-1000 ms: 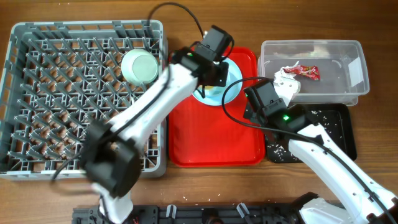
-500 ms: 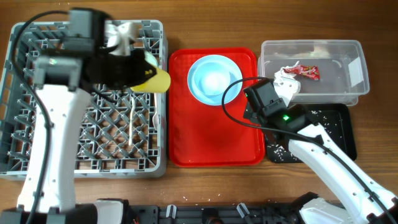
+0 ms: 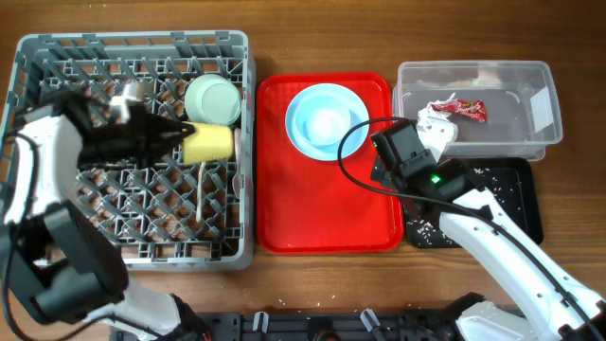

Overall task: Sort waste into correct bins and load items into the dishwasher rack
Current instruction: 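Carry the yellow cup left into the dish rack, then lower the yellow cup into the rack and open the left gripper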

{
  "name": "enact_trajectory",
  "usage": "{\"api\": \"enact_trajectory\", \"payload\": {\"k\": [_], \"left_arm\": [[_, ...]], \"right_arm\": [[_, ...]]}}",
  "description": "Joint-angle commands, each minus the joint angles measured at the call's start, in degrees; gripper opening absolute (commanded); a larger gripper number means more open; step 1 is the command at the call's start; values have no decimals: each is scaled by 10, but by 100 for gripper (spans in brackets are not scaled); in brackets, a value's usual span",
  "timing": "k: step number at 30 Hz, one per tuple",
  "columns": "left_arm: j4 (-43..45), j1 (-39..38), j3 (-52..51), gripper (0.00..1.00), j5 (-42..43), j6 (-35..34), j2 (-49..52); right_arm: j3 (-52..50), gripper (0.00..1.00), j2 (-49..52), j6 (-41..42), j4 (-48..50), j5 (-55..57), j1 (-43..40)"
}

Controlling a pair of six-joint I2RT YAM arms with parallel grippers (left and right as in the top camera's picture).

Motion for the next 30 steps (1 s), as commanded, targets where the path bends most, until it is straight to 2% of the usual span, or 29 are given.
{"api": "enact_trajectory", "payload": {"k": [1, 7, 15, 18, 24, 30], "left_arm": [[4, 44, -2, 4, 53, 34, 38], [4, 77, -2, 4, 16, 34, 79], [5, 76, -5, 4, 27, 33, 89], [32, 76, -17, 5, 37, 23, 92], [61, 76, -24, 5, 26, 12, 141], [47, 104, -24, 4, -4, 12, 153]], "right_arm": [[6, 100, 4, 9, 0, 9, -2], [6, 100, 4, 9, 0, 9, -2], [6, 100, 4, 9, 0, 9, -2], [6, 100, 4, 10, 0, 9, -2], [6, 100, 4, 9, 0, 9, -2], [6, 100, 4, 9, 0, 9, -2]]}}
